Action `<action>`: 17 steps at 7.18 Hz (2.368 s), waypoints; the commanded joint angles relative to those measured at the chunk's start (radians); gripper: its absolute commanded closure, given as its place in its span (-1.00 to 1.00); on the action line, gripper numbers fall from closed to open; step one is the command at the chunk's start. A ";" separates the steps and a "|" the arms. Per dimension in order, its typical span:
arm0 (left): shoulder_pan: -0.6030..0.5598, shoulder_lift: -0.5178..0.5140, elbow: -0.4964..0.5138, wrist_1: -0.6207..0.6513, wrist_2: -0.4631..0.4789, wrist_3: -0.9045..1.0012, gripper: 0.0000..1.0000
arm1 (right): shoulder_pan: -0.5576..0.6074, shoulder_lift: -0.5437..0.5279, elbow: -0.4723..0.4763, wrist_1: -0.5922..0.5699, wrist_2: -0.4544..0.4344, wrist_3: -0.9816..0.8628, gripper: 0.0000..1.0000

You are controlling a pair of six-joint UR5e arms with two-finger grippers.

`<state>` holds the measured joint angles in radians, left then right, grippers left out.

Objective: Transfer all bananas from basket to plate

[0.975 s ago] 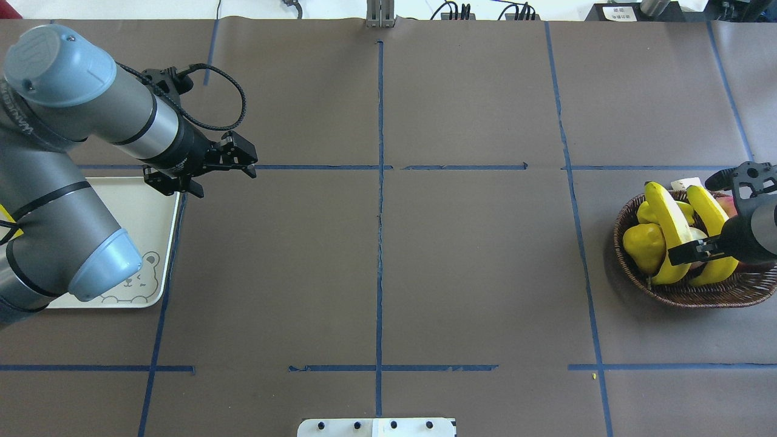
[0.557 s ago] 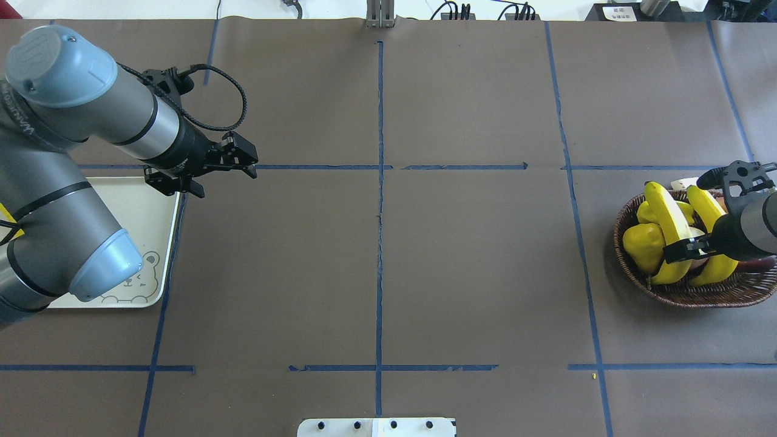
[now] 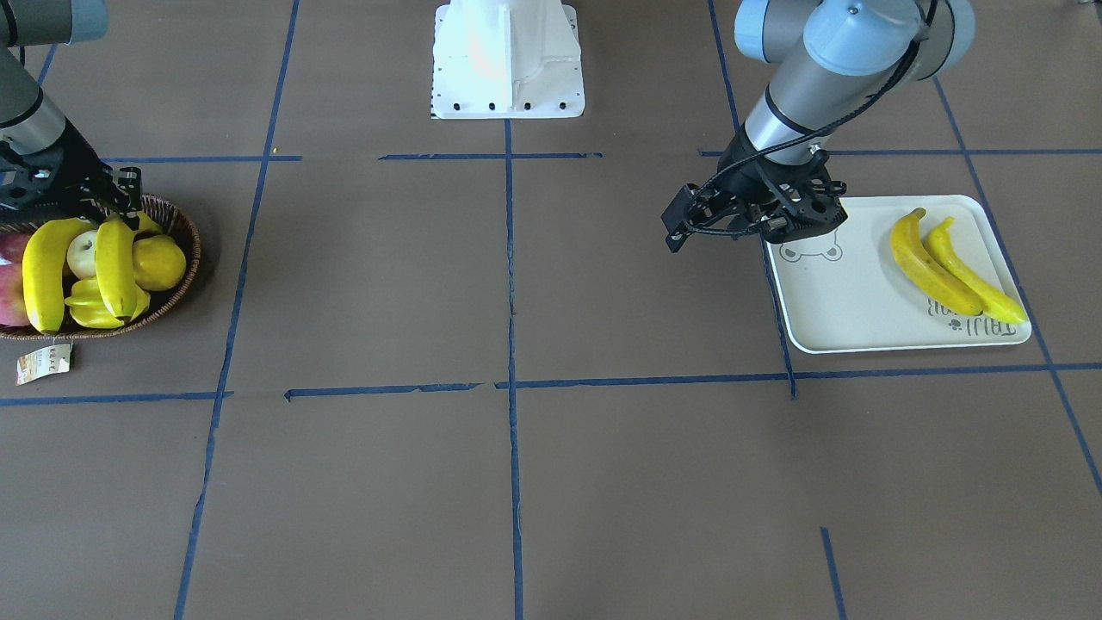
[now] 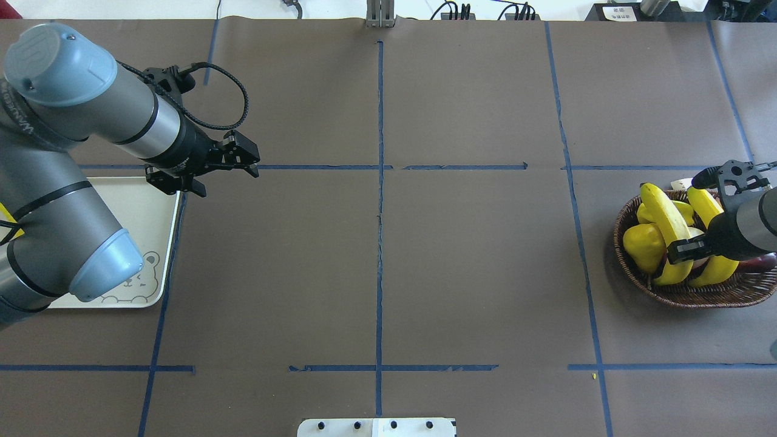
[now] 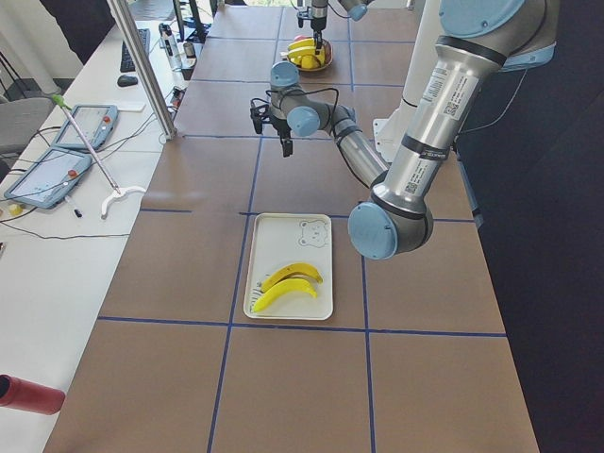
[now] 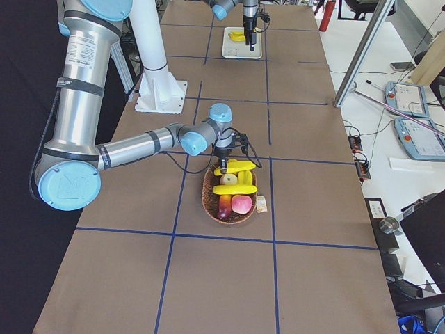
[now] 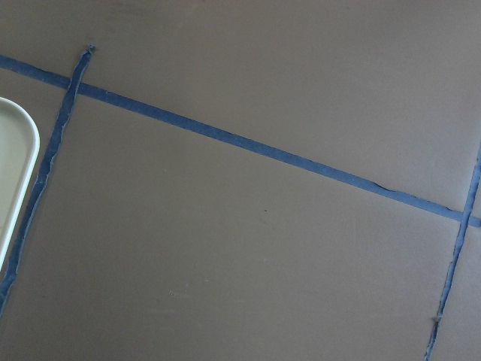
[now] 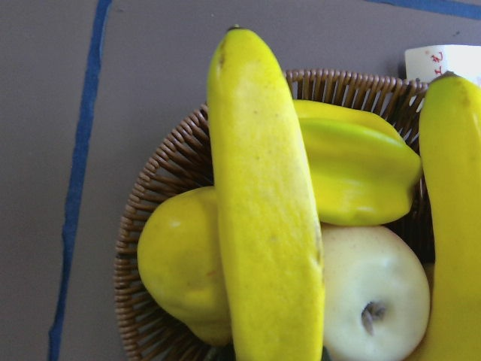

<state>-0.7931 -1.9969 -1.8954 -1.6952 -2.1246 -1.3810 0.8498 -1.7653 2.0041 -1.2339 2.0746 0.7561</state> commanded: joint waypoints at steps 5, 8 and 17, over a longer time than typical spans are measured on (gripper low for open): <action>0.033 -0.014 -0.018 -0.274 -0.003 -0.056 -1.00 | 0.202 0.192 0.068 -0.004 0.363 0.006 0.99; 0.050 -0.061 0.186 -0.860 0.002 -0.338 -0.99 | -0.028 0.461 0.033 0.002 0.262 0.289 0.99; 0.219 -0.304 0.355 -0.862 0.221 -0.398 0.09 | -0.278 0.655 0.030 -0.006 0.024 0.496 0.99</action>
<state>-0.5775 -2.2979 -1.5450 -2.5563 -1.9054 -1.7665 0.5752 -1.1160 2.0339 -1.2396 2.1039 1.2484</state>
